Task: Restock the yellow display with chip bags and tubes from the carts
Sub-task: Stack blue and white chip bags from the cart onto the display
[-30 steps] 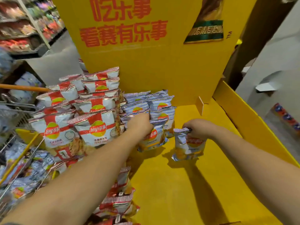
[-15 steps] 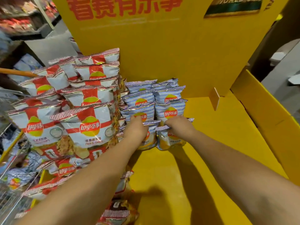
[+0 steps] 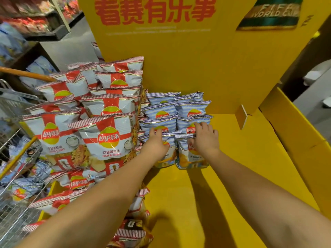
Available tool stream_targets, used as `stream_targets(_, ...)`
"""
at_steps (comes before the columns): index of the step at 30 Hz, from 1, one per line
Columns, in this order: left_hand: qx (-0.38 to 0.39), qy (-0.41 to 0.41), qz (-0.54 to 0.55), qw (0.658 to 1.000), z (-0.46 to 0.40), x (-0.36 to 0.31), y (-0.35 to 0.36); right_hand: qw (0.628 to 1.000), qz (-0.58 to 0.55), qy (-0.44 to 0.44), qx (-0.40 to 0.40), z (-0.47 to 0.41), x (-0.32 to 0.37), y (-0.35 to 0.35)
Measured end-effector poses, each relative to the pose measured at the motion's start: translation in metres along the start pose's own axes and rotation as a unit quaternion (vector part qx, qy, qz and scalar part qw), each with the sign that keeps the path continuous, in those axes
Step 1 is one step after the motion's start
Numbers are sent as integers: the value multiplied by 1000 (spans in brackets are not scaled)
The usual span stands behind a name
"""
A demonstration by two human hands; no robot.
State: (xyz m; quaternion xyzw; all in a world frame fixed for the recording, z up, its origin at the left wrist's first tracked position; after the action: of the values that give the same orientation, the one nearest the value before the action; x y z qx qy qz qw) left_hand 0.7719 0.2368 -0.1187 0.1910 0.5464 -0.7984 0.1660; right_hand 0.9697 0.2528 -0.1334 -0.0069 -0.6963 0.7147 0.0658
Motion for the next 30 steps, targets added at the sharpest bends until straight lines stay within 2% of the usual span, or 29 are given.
stream_targets(7, -34, 58, 54, 996, 67, -27, -40, 979, -188, 66, -42, 51, 7, -55)
stream_targets(10, -91, 82, 113, 986, 114, -27, -81, 945, -321, 34, -55, 81, 49, -94)
stream_targets(13, -157, 70, 176, 969, 162, -1, -127, 911, -412, -11, -30, 118, 110, -131)
stream_targets(16, -210, 40, 239, 947, 206, 56, -166, 889, -455, -49, -3, 156, 183, -149)
stream_targets(20, -283, -13, 300, 911, 264, 174, -203, 856, -501, -103, 73, 209, 297, -133)
stream_targets(23, -300, -65, 311, 900, 302, 266, -216, 848, -498, -137, 123, 243, 375, -105)
stream_targets(30, -300, -171, 303, 889, 402, 479, -244, 838, -461, -137, 259, 331, 554, -29)
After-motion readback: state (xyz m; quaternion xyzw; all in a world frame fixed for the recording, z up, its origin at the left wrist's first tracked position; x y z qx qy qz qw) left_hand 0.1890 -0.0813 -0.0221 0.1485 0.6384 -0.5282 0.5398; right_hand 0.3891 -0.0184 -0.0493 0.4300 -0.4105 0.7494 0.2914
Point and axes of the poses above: each hand's wrist, its own z-axis away from the middle knuckle, its own y-axis out of the palm, x = y × z, the point moved 7 cm from there along -z, towards the middle knuckle, and after that the axes turned 2 degrees about y, right-handed, at the moved point
